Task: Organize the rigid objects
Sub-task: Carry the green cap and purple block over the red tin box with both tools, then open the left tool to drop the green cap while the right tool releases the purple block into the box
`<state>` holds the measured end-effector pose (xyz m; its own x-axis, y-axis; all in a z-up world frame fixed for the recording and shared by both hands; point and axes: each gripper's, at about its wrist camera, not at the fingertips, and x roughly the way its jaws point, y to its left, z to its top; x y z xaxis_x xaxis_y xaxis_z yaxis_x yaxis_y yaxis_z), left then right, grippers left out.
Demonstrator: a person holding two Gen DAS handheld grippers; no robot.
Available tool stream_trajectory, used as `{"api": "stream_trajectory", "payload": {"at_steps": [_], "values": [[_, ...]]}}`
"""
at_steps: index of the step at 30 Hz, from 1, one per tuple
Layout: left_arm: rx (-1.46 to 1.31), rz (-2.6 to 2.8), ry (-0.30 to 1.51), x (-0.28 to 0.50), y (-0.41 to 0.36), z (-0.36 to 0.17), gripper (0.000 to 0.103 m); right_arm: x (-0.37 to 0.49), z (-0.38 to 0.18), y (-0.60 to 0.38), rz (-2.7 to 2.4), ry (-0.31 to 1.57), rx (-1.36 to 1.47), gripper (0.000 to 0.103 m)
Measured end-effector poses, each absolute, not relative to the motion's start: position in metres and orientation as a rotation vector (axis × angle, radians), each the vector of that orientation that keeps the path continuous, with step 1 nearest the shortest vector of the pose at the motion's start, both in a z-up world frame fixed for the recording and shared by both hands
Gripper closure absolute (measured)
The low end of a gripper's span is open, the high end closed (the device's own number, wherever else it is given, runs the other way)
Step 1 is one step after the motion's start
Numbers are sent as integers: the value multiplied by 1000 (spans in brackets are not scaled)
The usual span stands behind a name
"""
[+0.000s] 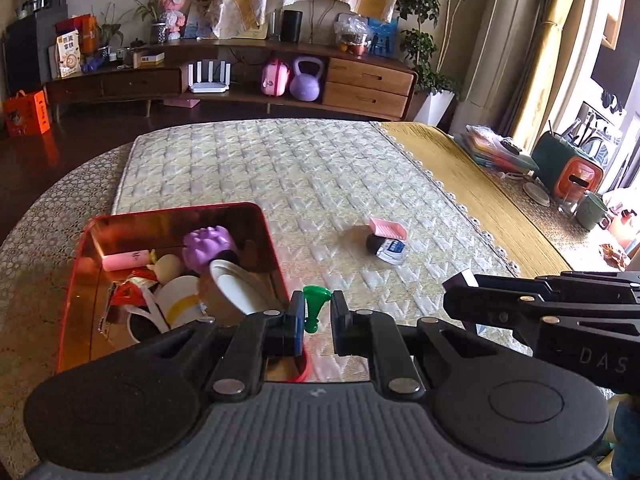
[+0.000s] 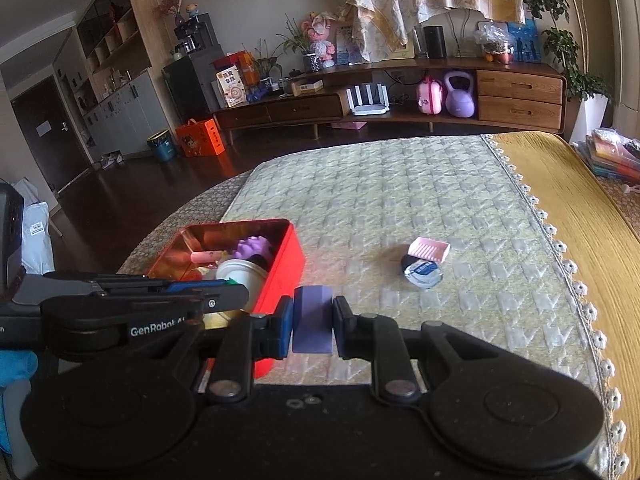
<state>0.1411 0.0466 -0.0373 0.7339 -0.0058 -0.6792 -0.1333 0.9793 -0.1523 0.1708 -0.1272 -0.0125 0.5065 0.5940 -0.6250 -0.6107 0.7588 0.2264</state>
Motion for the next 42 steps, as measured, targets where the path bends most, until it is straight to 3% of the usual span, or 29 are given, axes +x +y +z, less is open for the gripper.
{"api": "stream_trajectory", "payload": {"at_steps": [24, 42], "values": [[-239, 237, 754, 141, 170, -40, 90, 146, -27, -28, 853, 799, -122, 83], [-203, 238, 823, 191, 201, -75, 90, 151, -65, 68, 936, 878, -259, 83]]}}
